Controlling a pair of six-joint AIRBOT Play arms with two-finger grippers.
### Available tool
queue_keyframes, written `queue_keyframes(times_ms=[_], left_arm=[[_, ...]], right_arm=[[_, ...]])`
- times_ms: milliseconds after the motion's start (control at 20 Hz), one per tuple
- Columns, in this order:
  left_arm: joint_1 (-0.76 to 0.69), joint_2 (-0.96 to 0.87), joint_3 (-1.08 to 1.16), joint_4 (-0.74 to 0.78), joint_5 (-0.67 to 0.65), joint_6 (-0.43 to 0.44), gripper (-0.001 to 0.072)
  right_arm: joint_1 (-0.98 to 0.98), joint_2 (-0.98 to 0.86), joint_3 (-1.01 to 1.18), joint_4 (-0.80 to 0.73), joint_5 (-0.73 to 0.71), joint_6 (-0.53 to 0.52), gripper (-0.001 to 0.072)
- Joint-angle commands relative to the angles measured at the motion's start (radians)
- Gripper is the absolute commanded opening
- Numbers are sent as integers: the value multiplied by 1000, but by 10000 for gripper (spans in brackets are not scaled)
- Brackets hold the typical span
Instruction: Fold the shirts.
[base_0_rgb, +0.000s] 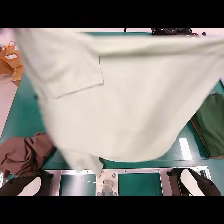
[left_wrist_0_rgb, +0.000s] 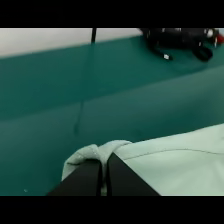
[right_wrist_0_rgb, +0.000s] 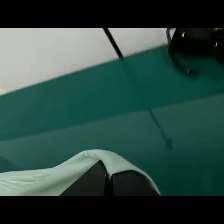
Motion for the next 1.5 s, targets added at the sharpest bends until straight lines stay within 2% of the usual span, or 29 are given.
queue_keyframes(times_ms=[0, 200, 400, 650, 800, 1000, 1300, 1450], left_arm=[[0, -228, -153, -58, 16, 30, 27], [0, -486, -169, -132, 95, 31, 27], [0, -592, -146, -240, 267, 31, 27], [0, -606, -19, -282, 351, 49, 27], [0, -606, 54, -279, 365, 48, 26], [0, -623, 43, -216, 303, 40, 27], [0, -635, -19, 25, 70, -21, 26], [-6, -635, -85, 49, 16, -34, 27]], right_arm=[[106, -192, -206, 5, -132, -83, 13], [144, -531, -140, 55, -189, -83, 13], [144, -789, 77, 144, -153, -81, 13], [144, -915, 342, 181, -146, -32, 13], [143, -931, 412, 180, -146, -25, 13], [143, -967, 411, 128, -75, 8, 12], [132, -988, 401, -208, 139, 65, 12], [132, -988, 386, -304, 220, 82, 12]])
